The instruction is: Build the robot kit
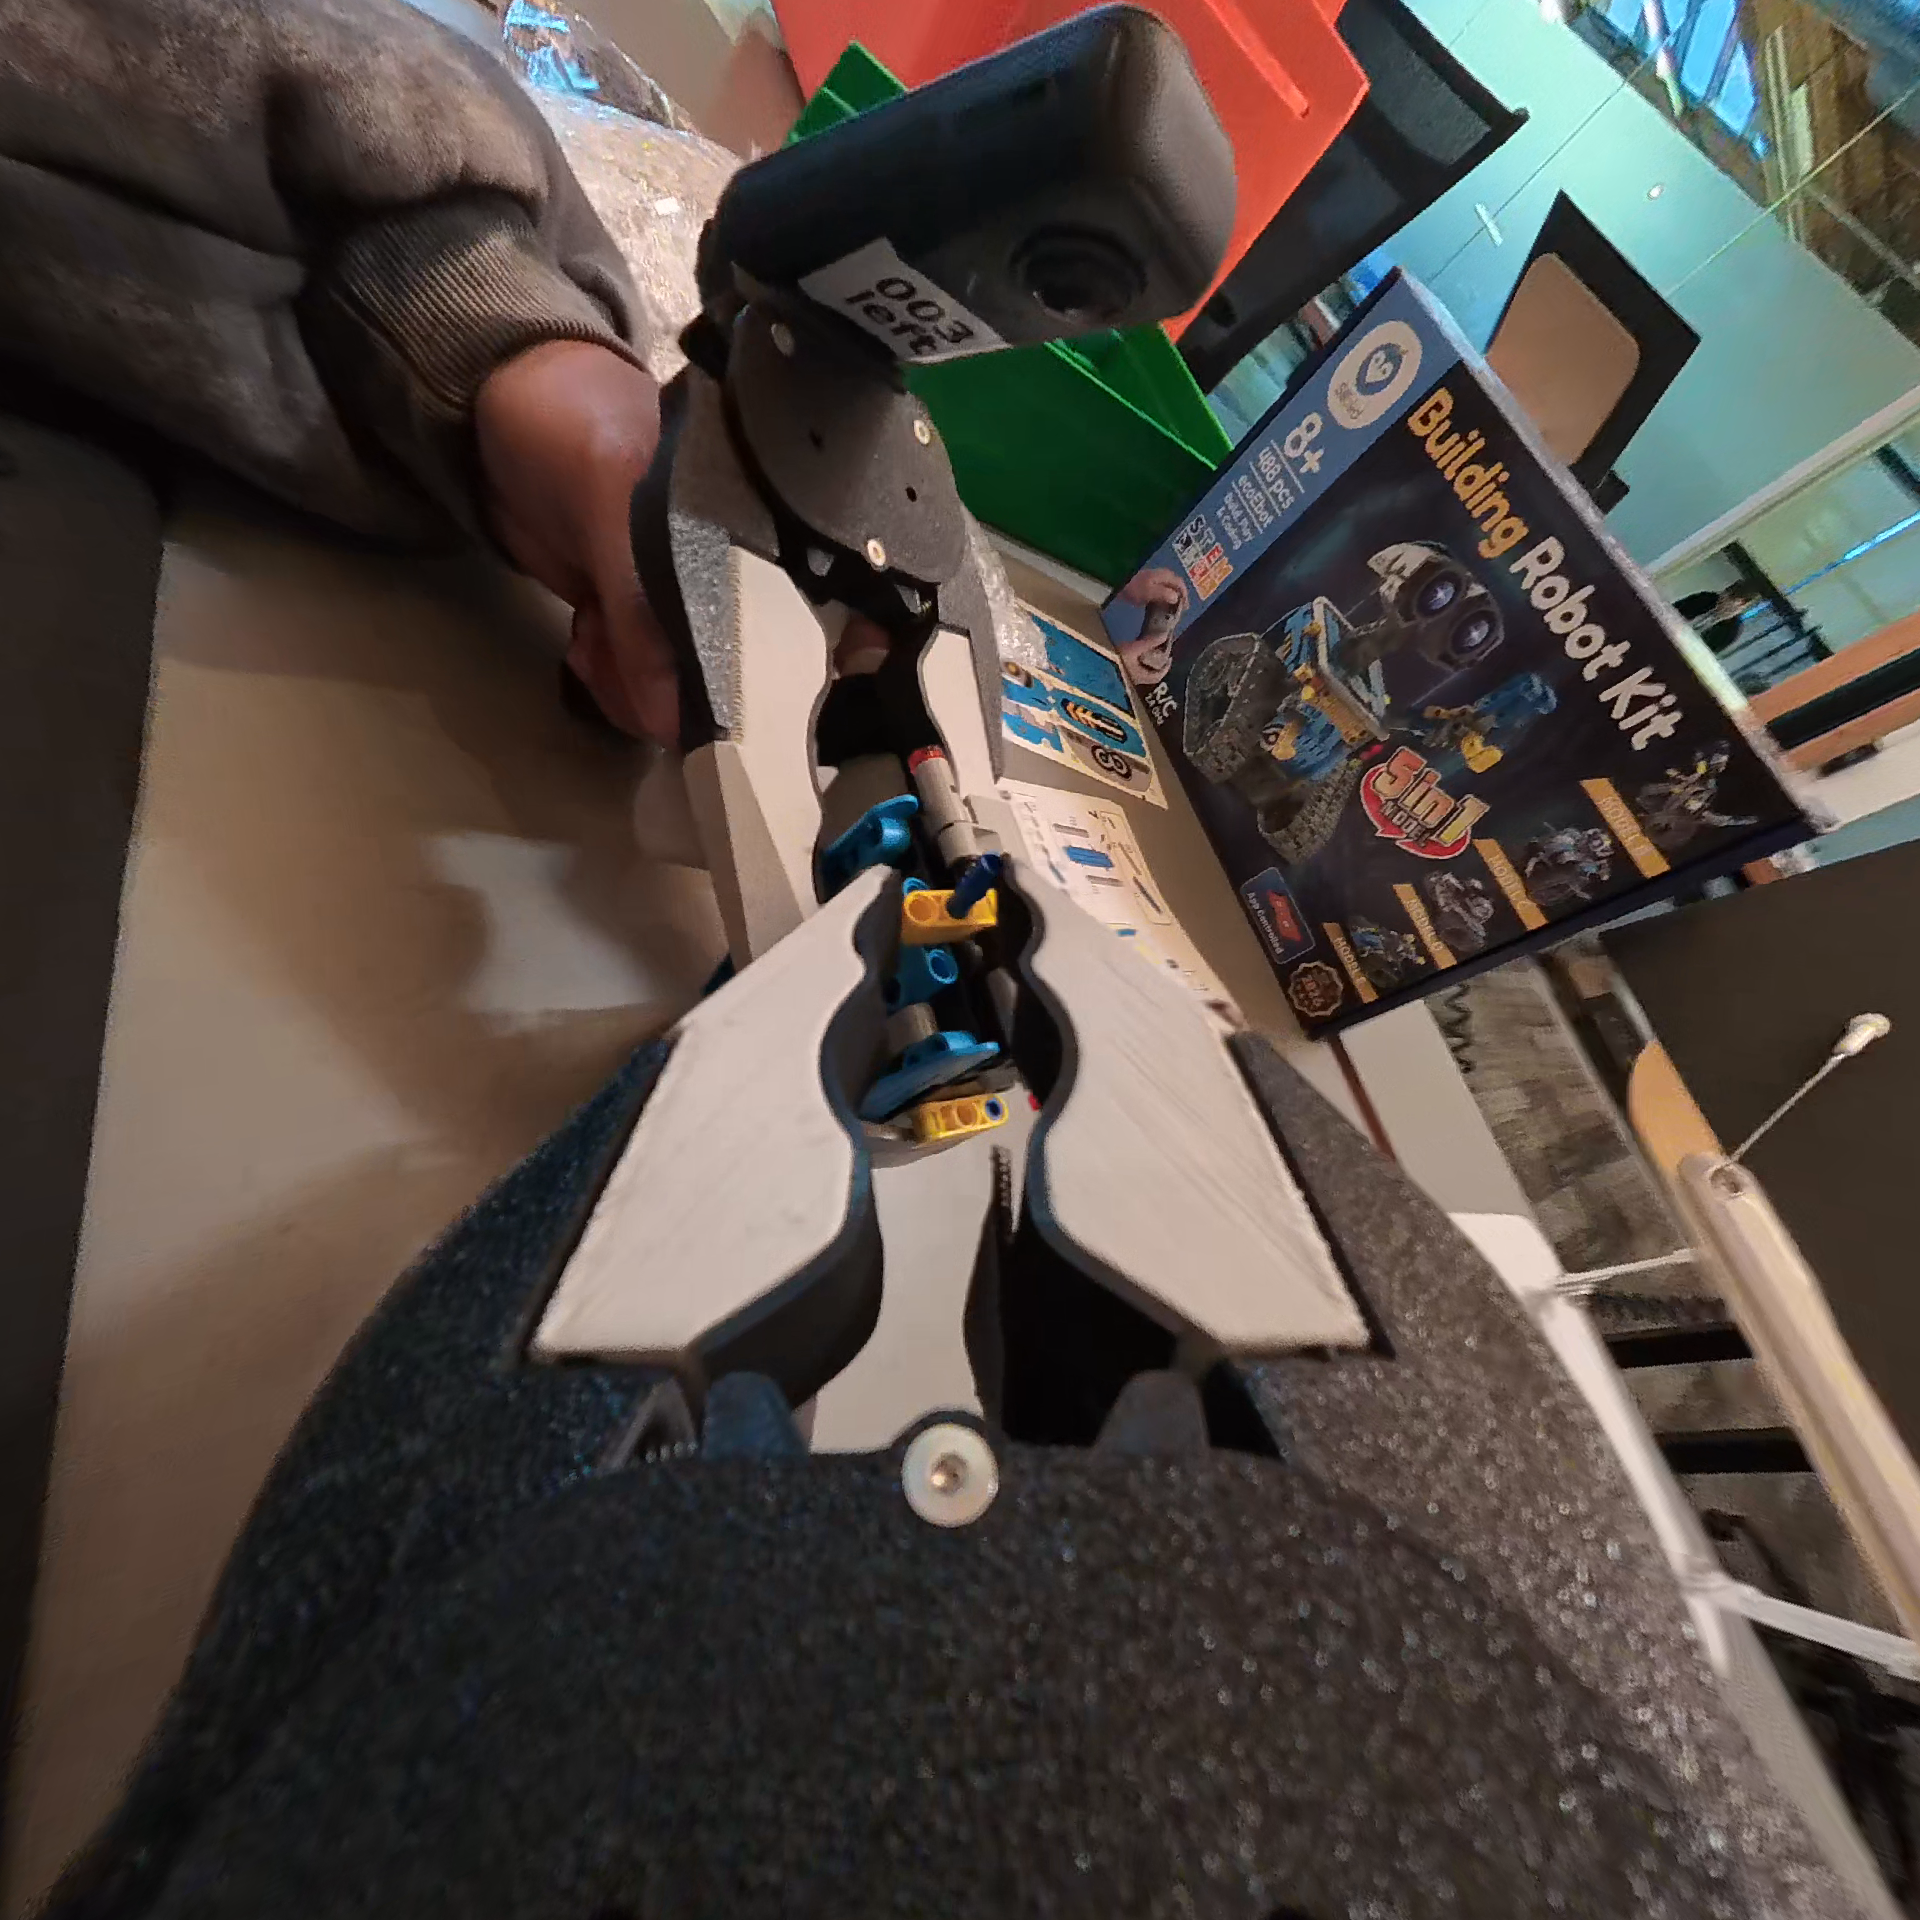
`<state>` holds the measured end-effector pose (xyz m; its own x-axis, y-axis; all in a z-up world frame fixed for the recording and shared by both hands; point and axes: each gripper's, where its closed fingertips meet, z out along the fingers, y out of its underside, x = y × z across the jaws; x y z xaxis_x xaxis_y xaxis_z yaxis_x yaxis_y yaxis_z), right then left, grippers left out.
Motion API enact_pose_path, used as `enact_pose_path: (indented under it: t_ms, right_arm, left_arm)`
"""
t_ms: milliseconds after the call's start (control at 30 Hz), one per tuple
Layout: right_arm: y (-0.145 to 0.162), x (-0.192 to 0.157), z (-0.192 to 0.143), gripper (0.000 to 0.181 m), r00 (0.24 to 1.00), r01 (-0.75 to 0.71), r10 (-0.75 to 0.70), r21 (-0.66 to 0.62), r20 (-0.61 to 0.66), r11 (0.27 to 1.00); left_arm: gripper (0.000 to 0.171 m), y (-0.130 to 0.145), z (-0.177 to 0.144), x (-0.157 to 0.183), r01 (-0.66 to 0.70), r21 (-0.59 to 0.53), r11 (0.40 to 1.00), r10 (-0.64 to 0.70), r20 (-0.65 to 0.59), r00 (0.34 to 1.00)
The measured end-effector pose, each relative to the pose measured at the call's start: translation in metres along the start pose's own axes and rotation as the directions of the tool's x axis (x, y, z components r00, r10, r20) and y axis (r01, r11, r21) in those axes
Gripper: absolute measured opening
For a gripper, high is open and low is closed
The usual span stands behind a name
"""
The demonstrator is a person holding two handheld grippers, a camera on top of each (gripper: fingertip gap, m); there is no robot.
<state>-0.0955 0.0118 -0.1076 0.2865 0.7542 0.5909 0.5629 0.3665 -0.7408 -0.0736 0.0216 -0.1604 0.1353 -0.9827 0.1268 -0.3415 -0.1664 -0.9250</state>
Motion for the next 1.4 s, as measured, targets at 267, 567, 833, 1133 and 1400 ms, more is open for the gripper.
enact_pose_path:
  t_ms: [267, 567, 833, 1133, 1400]
  right_arm:
    - [-0.0011, 0.0007, -0.0032, 0.037, 0.986, 0.157, -0.16, -0.062, -0.051, 0.986]
    - [-0.0011, 0.0014, -0.0011, 0.026, 0.889, 0.409, -0.443, -0.24, -0.112, 0.88]
    - [0.0024, 0.0017, -0.0012, 0.029, 0.831, 0.495, -0.548, -0.319, -0.098, 0.808]
    - [0.0021, 0.0032, -0.0025, 0.026, 0.839, 0.482, -0.537, -0.337, -0.089, 0.809]
    - [0.0019, 0.0012, -0.0056, 0.023, 0.907, 0.386, -0.42, -0.354, -0.022, 0.852]
  left_arm:
    - [0.055, 0.0002, 0.0003, -0.001, 0.009, -0.002, 1.0, -0.009, 0.0, 1.0]
    - [0.056, 0.0004, 0.0005, -0.0008, -0.008, -0.004, 1.0, 0.008, 0.013, 1.0]
    - [0.055, 0.0004, 0.0004, -0.001, -0.004, -0.004, 1.0, 0.004, 0.012, 1.0]
    - [0.055, 0.0003, 0.0006, -0.0012, -0.01, -0.003, 1.0, 0.01, 0.019, 1.0]
    - [0.055, 0.0002, 0.0013, 0.0001, -0.04, -0.005, 0.999, 0.04, 0.032, 0.999]
